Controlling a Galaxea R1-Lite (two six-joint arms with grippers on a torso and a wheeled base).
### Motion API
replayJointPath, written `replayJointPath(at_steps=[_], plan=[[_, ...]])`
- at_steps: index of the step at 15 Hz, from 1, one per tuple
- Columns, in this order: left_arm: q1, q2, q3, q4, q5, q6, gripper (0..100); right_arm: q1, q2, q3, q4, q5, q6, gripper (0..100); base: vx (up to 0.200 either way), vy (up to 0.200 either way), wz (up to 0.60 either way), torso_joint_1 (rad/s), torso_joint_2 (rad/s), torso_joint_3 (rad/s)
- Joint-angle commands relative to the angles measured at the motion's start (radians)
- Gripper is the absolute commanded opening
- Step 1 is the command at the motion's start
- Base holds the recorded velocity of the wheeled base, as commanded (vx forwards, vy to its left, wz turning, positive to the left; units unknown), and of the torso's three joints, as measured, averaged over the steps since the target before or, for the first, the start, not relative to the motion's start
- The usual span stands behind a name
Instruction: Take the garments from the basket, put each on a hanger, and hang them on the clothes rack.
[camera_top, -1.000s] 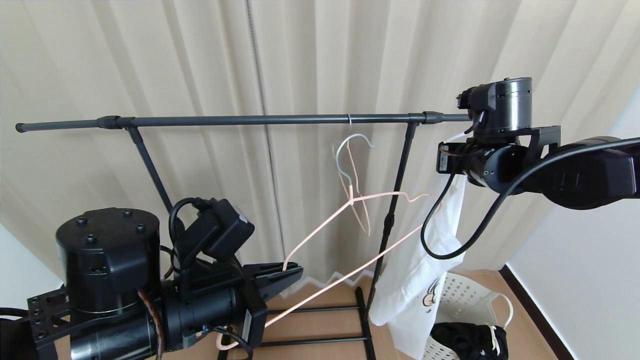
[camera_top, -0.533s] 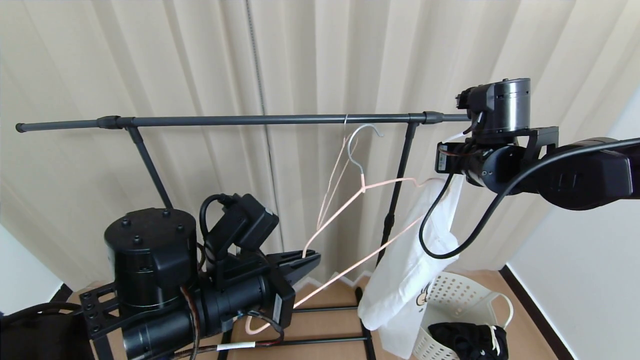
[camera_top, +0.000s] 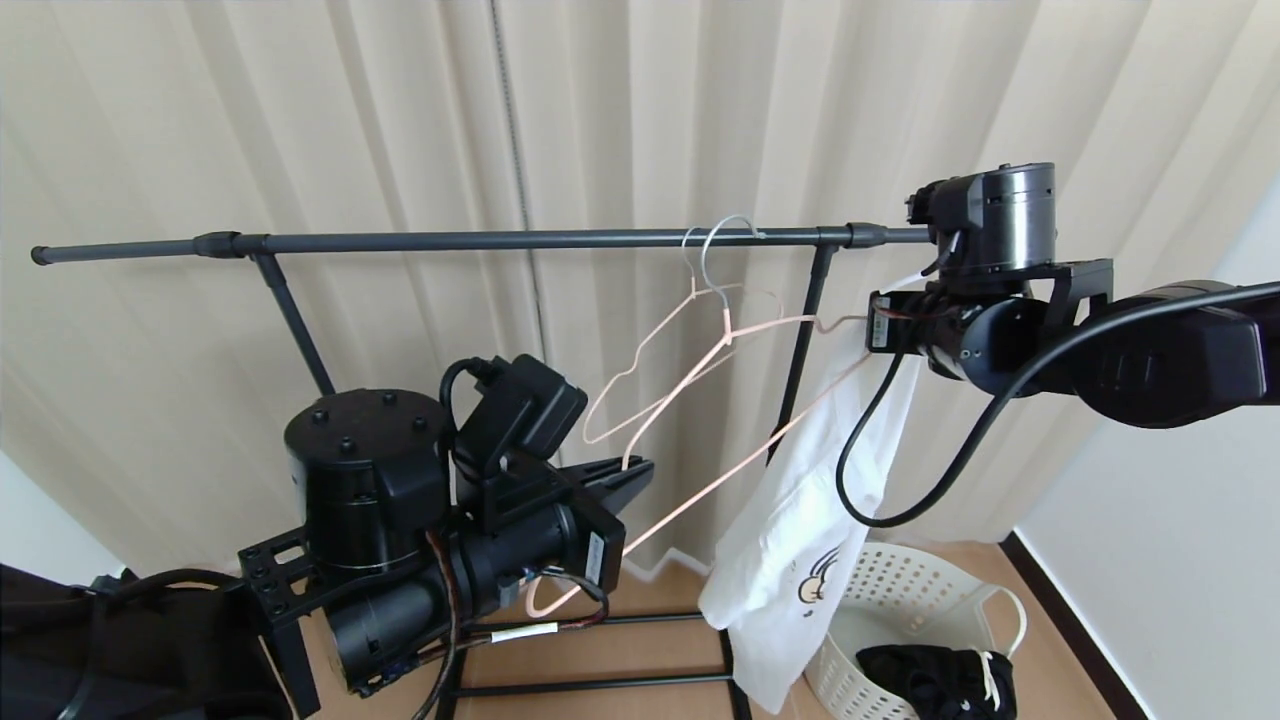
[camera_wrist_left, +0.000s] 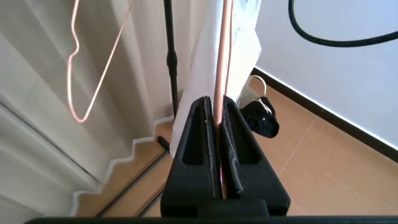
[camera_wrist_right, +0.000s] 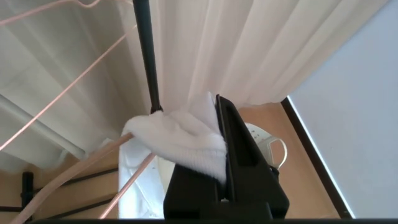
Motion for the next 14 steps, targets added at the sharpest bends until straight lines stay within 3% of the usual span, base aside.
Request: replayJointPath(at_steps=[1, 7, 14], plan=[[-0.018, 0.008, -0.005, -0.001, -0.002, 0.001, 0, 0.009, 0.003, 0.000, -0.001, 0.000, 0.001, 0, 0.000, 0.000, 0.00, 0.000, 0.00, 0.000], [-0.063, -0.039, 0.047, -0.001, -0.006, 0.009, 0, -0.017, 0.009, -0.015, -0.057, 0.001, -0.012, 0, 0.000, 0.000, 0.00, 0.000, 0.00, 0.000], [-0.067, -0.035, 0.003, -0.001, 0.003, 0.003, 0, -0.011, 0.027, -0.010, -0.058, 0.000, -0.006, 0, 0.000, 0.000, 0.00, 0.000, 0.00, 0.000]])
